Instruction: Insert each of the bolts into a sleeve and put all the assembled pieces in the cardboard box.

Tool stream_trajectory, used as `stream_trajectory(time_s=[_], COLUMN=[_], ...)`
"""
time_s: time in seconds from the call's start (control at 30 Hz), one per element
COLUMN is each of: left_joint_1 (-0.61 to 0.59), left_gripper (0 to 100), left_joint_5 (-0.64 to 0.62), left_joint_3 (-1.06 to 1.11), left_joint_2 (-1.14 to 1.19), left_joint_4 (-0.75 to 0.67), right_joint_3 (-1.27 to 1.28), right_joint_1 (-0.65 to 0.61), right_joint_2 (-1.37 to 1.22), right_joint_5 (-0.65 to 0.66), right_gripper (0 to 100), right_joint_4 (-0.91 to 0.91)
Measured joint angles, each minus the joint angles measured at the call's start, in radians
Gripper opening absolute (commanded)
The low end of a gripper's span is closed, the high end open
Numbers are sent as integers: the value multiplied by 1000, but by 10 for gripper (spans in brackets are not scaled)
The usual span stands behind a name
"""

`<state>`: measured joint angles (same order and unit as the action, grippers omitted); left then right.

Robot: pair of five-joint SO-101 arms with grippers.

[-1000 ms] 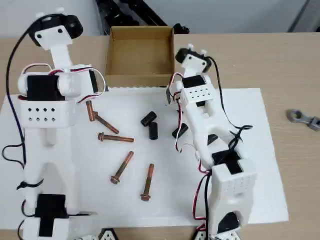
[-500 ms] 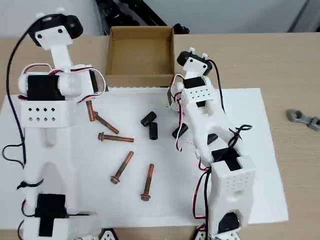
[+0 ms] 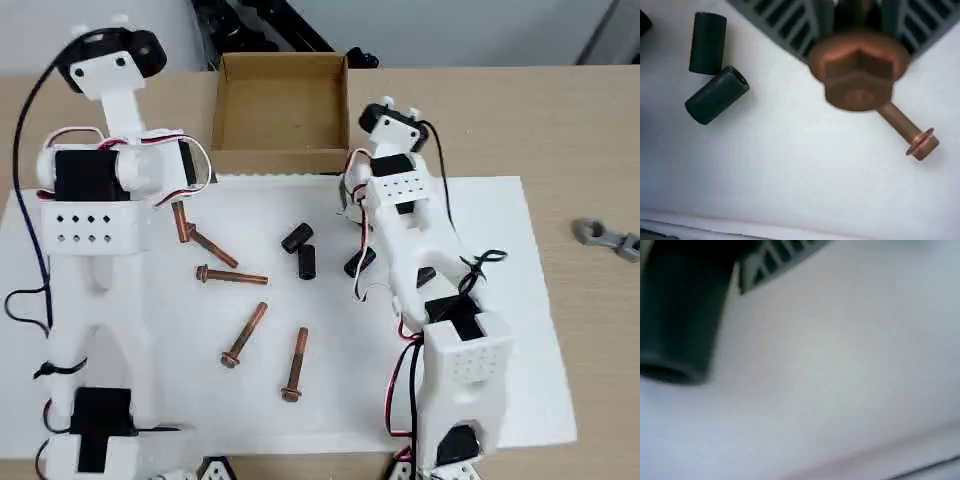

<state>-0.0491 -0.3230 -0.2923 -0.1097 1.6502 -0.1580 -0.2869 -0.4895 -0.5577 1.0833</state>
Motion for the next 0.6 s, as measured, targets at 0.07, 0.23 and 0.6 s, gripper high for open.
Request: stream_trajectory(time_s=[0.07, 0.23, 0.6], left_joint_1=[0, 0, 0], left_gripper=[6, 6, 6], left_joint_5=[0, 0, 0], left_joint_3=[0, 0, 0], left_joint_2=[0, 0, 0], left_joint_4=[0, 0, 0], right_joint_3=[0, 0, -20], right_joint_1=[0, 5, 3], right_joint_2=[0, 0, 28], right_joint_5=[2, 2, 41], right_gripper=[20, 17, 17], right_joint_4=[0, 0, 80])
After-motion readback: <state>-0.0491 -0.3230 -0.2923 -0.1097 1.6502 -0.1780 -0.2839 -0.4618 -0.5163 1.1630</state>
